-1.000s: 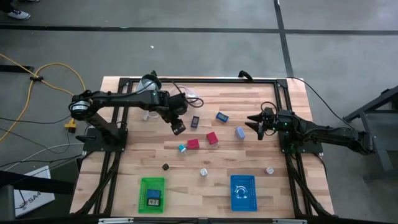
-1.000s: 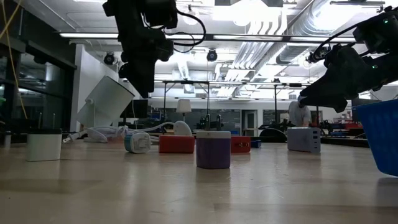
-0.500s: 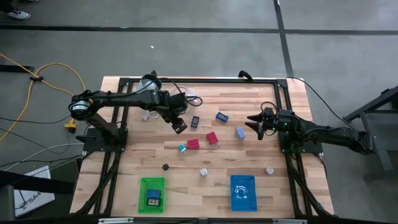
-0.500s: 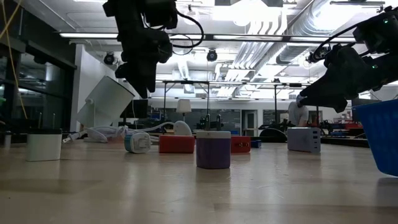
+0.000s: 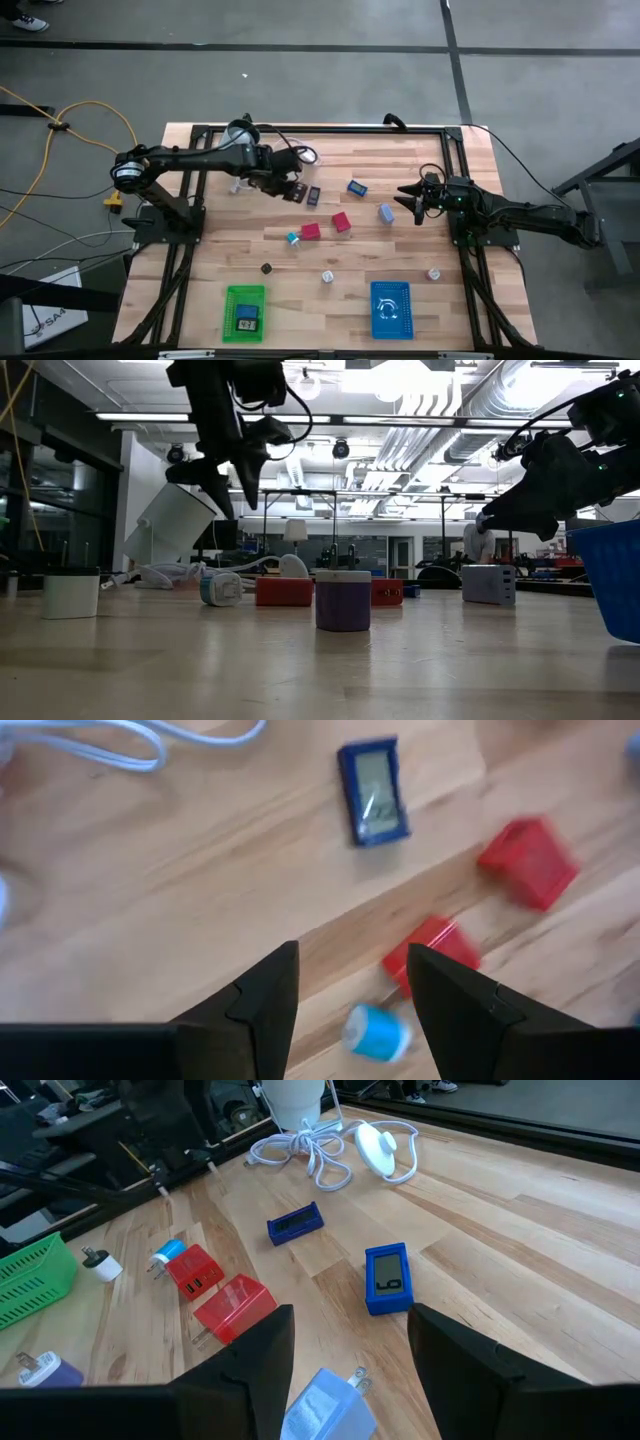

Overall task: Pick & Place Office items
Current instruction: Put the left blue digital clock into the green bin

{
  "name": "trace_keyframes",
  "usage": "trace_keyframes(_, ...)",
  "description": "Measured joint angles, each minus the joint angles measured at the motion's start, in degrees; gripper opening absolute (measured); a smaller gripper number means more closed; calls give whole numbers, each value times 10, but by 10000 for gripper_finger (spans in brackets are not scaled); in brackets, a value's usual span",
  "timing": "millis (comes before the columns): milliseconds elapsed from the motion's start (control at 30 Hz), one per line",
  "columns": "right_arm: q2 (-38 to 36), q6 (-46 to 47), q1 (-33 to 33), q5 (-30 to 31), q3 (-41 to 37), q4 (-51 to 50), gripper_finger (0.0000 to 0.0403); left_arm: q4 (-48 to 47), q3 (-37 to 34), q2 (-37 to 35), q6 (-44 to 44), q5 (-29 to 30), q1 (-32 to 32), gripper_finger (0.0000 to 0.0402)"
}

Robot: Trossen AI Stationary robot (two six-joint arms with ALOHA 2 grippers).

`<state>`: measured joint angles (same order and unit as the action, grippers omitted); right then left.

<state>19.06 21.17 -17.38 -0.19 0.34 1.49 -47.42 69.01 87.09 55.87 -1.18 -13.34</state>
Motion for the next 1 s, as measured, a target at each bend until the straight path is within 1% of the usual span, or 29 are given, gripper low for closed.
trace_keyframes(133,0,0,0,0,0,0,184,25,0,0,54,0,-2,180)
trace_keyframes(367,0,0,0,0,0,0,184,46,0,0,103,0,-2,180)
trace_keyframes(733,0,0,0,0,0,0,184,52,0,0,106,0,-2,180)
trace_keyframes(933,0,0,0,0,0,0,184,91,0,0,79,0,1,180)
trace_keyframes(1000,0,0,0,0,0,0,184,93,0,0,84,0,5,180)
